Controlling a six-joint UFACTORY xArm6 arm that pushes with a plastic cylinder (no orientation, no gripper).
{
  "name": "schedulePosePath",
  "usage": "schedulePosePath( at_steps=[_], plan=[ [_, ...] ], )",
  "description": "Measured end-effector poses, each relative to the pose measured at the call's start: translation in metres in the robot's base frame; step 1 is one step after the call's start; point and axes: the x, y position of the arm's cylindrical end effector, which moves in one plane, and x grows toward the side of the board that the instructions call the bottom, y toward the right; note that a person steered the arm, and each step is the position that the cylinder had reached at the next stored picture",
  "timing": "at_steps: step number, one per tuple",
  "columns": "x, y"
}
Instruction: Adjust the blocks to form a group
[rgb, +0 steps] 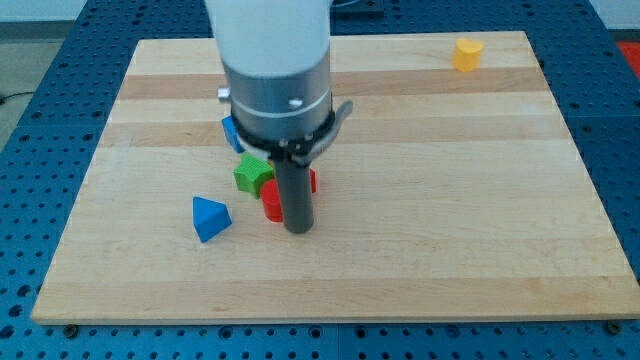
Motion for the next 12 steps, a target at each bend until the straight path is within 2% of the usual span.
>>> schedulePosePath(
  at_steps=[1,3,4,5,6,7,9,10,11,12],
  plan=[
    [-0.024,0.004],
    [-0.042,0.012],
    [0.016,0.028],
    [0.037,-0.031],
    [0.046,-0.086],
    [0.045,-0.108],
    [-0.006,-0.048],
    [-0.007,-0.043],
    [0.034,-0.057],
    [0.055,-0.094]
  ],
)
